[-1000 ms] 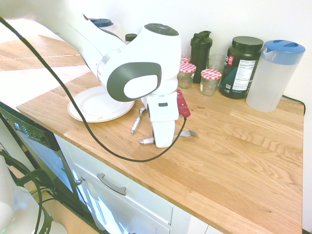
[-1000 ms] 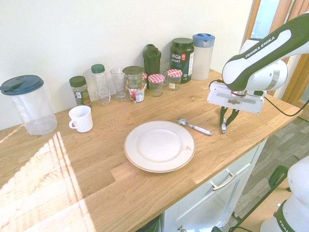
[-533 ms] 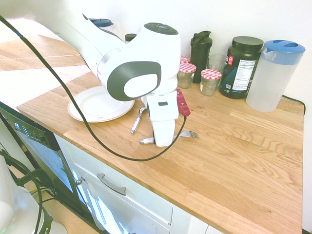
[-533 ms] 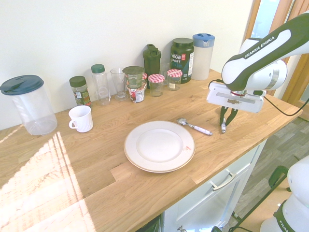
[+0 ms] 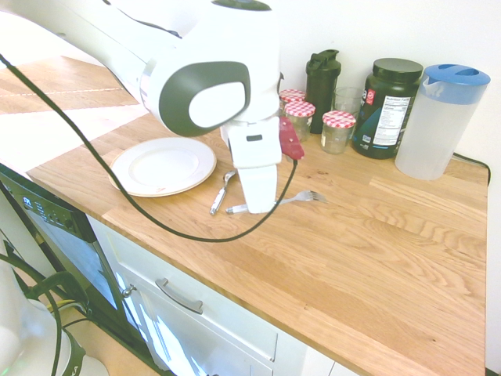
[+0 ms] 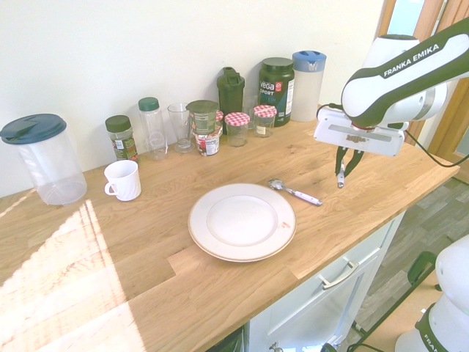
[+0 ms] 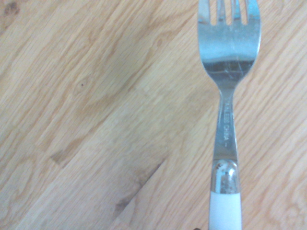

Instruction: Put the fork into the plate

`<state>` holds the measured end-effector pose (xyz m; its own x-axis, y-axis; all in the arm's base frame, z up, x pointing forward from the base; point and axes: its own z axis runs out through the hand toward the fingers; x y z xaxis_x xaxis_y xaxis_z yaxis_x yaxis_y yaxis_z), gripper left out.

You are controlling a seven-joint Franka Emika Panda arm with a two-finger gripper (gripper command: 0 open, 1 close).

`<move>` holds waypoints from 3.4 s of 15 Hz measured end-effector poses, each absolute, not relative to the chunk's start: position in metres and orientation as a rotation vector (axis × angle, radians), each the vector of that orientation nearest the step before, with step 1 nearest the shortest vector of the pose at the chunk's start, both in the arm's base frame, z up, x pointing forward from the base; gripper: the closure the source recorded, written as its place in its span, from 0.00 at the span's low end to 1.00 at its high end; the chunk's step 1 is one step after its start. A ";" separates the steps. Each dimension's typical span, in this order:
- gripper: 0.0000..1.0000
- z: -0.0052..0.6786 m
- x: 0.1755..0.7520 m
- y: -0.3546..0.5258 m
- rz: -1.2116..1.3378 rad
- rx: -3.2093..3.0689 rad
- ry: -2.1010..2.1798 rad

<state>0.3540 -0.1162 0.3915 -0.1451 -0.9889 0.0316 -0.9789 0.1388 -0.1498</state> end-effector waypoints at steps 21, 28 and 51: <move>1.00 0.383 0.384 0.187 -0.352 -2.797 1.611; 1.00 0.357 0.385 0.202 -0.261 -2.912 1.461; 0.00 0.341 0.403 0.182 -0.127 -2.913 1.453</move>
